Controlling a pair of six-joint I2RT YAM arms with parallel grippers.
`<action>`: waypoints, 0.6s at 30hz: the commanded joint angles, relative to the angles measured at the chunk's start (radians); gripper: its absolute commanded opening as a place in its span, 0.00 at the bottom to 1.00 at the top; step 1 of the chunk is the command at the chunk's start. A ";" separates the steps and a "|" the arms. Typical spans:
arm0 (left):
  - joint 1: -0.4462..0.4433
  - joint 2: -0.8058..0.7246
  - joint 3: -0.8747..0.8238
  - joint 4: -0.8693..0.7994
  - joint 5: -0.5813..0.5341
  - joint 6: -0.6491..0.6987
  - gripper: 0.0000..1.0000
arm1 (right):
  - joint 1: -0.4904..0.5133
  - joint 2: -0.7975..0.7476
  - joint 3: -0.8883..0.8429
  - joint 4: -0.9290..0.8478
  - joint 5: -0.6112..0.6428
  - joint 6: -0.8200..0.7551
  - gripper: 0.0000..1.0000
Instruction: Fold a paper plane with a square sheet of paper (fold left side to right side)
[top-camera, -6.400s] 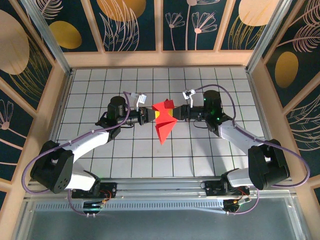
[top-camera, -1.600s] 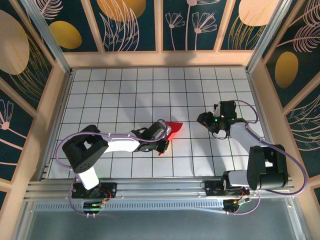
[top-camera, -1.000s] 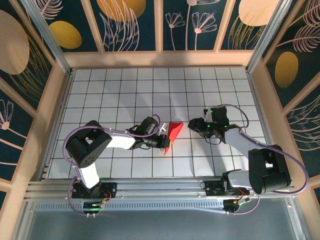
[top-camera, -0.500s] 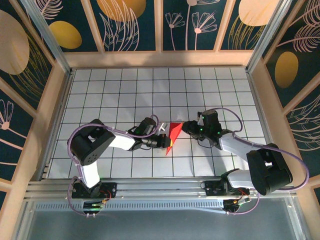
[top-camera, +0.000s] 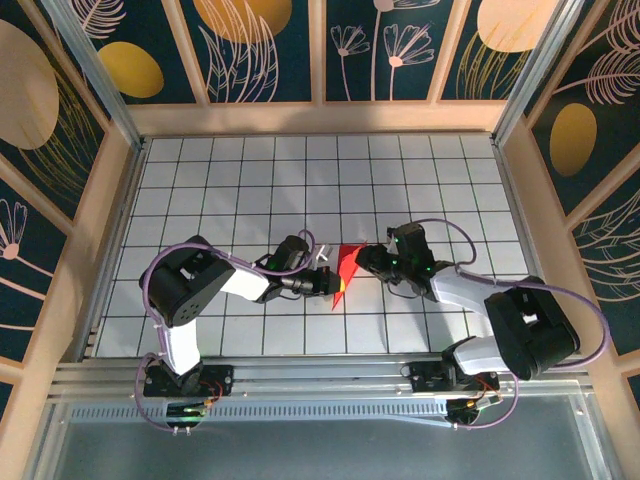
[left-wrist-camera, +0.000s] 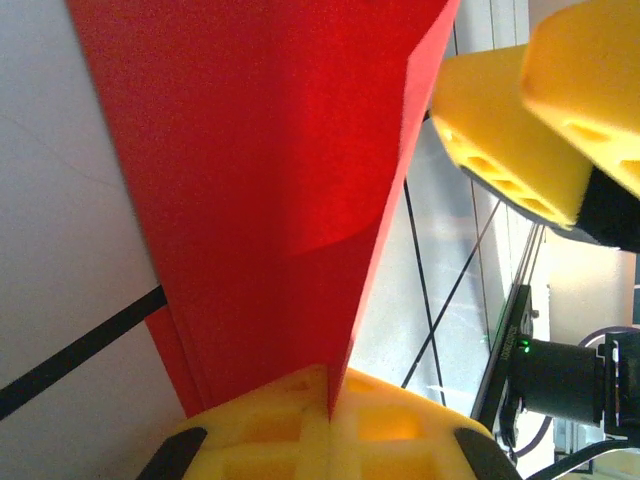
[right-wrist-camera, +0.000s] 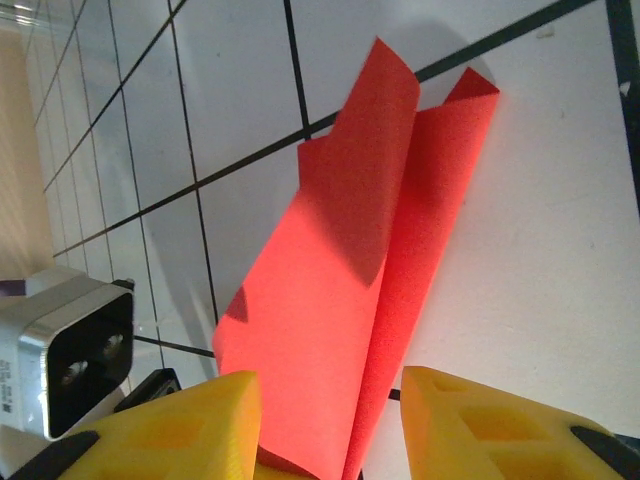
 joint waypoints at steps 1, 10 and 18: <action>0.008 0.023 -0.008 0.050 0.029 -0.010 0.00 | 0.015 0.027 0.018 0.037 0.030 0.014 0.42; 0.013 0.033 -0.009 0.053 0.029 -0.018 0.00 | 0.040 0.082 0.045 0.062 0.041 0.016 0.41; 0.017 0.032 -0.021 0.077 0.031 -0.033 0.00 | 0.054 0.121 0.069 0.061 0.050 0.011 0.40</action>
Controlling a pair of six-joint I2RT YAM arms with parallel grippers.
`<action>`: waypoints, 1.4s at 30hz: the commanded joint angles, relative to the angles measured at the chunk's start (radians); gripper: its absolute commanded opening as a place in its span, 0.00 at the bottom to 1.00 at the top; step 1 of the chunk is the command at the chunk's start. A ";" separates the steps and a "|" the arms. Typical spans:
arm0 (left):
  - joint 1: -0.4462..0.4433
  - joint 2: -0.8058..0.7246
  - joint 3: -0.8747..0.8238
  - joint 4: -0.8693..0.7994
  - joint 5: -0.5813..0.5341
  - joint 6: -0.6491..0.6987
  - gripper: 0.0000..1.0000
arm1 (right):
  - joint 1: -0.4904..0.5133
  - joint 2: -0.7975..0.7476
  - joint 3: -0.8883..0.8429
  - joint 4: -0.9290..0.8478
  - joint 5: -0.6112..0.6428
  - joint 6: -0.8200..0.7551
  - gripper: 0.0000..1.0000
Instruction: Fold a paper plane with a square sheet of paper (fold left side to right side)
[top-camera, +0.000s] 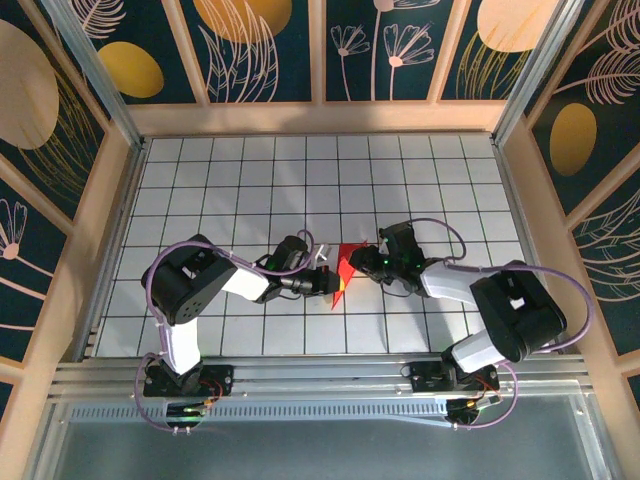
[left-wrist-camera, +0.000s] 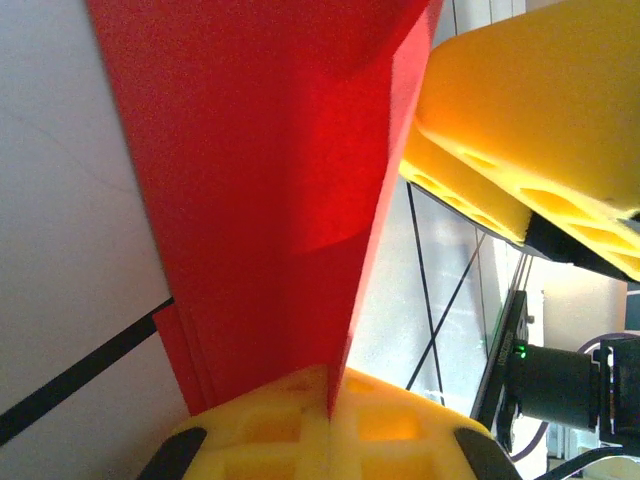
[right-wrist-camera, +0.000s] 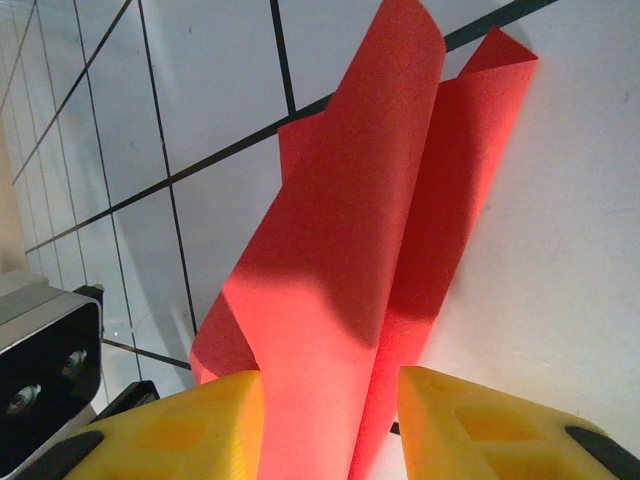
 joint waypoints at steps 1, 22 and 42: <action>0.009 0.018 -0.013 0.047 0.025 -0.016 0.00 | 0.011 0.017 0.029 0.030 0.024 0.002 0.40; 0.016 0.033 -0.025 0.084 0.027 -0.056 0.00 | 0.036 0.093 0.064 0.026 0.030 -0.005 0.40; 0.019 0.009 -0.036 0.074 0.008 -0.061 0.24 | 0.052 0.191 0.132 -0.108 0.057 -0.026 0.37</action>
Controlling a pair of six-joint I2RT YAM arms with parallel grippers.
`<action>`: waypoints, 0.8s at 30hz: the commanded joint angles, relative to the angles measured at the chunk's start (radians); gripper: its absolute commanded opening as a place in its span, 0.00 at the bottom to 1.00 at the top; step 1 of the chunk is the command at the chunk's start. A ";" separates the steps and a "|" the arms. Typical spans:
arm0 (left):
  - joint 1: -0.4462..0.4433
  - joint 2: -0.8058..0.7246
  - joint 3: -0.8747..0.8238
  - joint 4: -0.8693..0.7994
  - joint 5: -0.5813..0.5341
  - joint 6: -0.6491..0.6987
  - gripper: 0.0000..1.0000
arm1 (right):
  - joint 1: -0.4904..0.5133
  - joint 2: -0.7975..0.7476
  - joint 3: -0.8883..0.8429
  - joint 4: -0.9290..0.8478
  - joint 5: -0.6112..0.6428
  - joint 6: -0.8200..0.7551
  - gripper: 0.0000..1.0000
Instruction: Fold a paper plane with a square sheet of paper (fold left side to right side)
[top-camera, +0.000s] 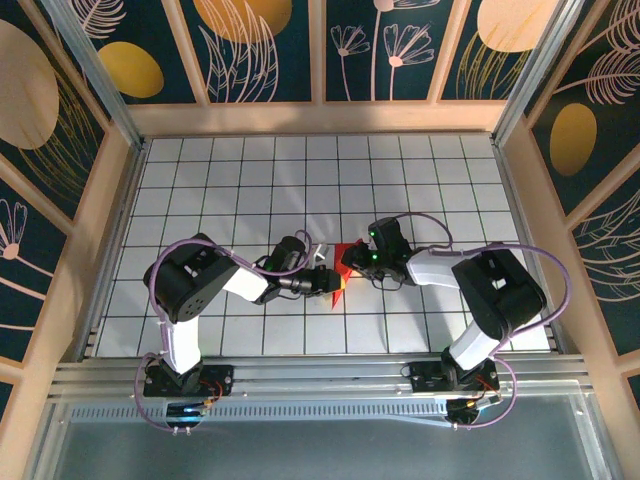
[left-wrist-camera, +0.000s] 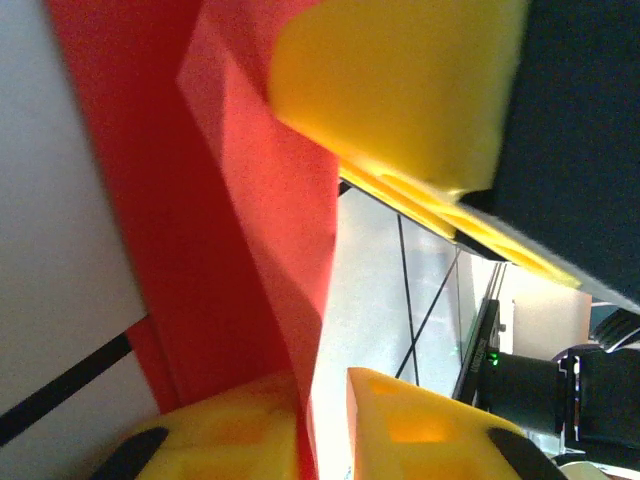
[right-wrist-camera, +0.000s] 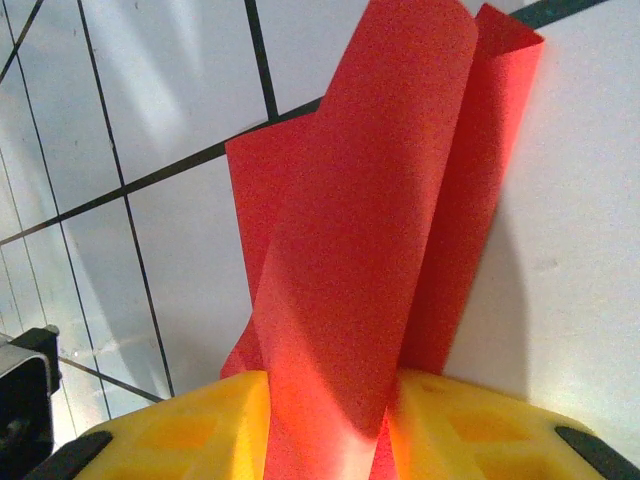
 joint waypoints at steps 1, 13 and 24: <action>0.010 -0.016 -0.023 -0.004 -0.022 0.011 0.26 | 0.016 0.045 0.009 -0.040 0.036 -0.026 0.37; 0.076 -0.115 -0.065 -0.063 -0.062 0.014 0.47 | 0.017 0.038 0.010 -0.043 0.038 -0.036 0.37; 0.081 -0.017 0.021 -0.050 -0.039 -0.003 0.45 | 0.018 0.038 0.019 -0.055 0.042 -0.043 0.37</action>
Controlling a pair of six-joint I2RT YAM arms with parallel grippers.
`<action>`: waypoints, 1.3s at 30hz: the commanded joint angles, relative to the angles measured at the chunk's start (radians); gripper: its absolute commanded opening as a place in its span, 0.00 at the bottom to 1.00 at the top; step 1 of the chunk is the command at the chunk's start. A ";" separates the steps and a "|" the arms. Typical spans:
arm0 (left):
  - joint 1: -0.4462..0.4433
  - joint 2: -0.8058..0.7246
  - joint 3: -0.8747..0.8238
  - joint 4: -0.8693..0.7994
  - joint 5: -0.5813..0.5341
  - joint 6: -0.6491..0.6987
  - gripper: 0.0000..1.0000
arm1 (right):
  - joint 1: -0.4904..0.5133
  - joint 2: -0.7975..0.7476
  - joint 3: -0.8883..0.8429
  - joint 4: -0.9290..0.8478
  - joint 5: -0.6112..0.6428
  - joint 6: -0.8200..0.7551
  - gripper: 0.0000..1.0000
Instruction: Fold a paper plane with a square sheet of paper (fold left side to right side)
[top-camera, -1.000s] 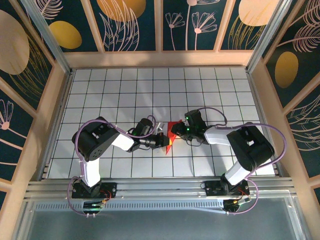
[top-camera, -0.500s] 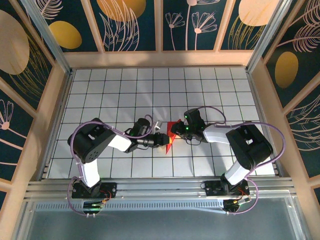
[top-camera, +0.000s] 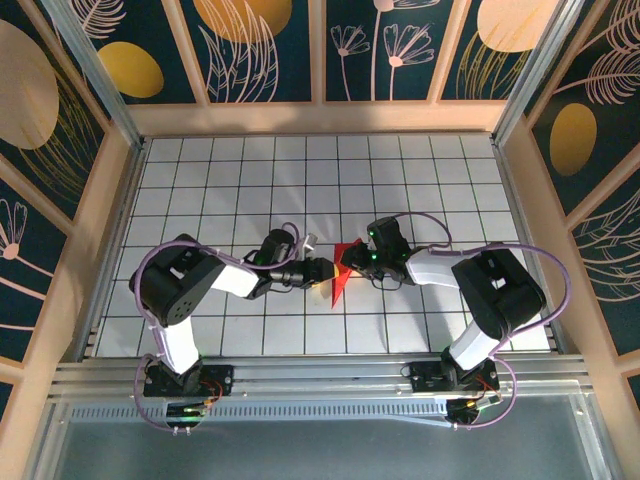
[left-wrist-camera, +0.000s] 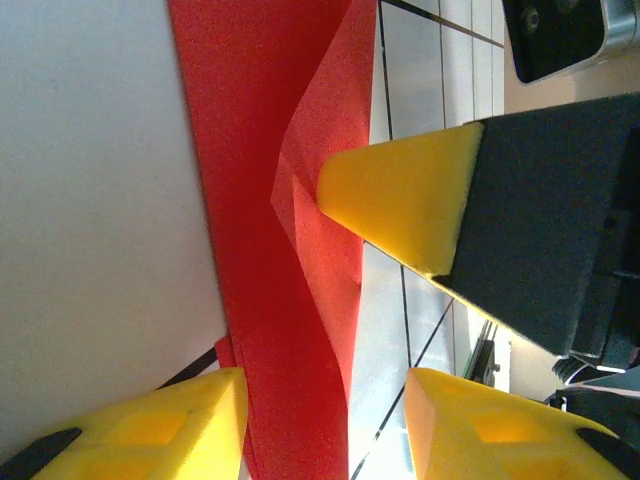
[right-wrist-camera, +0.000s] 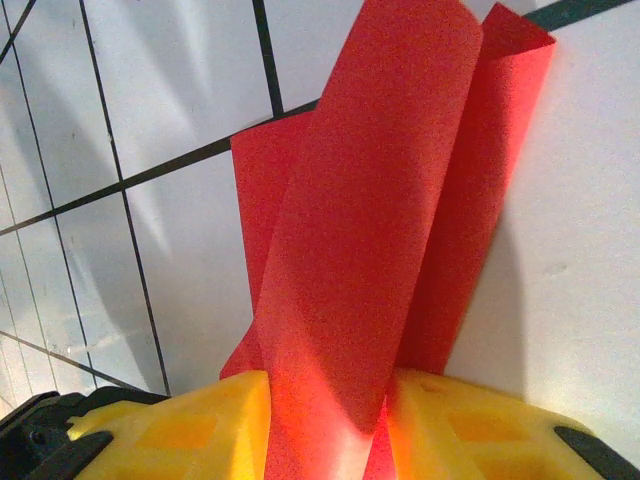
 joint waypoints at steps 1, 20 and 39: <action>0.008 0.052 0.039 0.006 -0.017 0.002 0.44 | 0.013 0.037 0.012 -0.042 0.037 -0.018 0.37; 0.008 0.096 0.062 -0.012 -0.048 0.012 0.05 | 0.014 0.033 0.013 -0.052 0.042 -0.027 0.37; 0.006 0.095 0.071 -0.094 -0.064 0.063 0.00 | 0.008 -0.027 0.008 -0.030 0.036 -0.019 0.41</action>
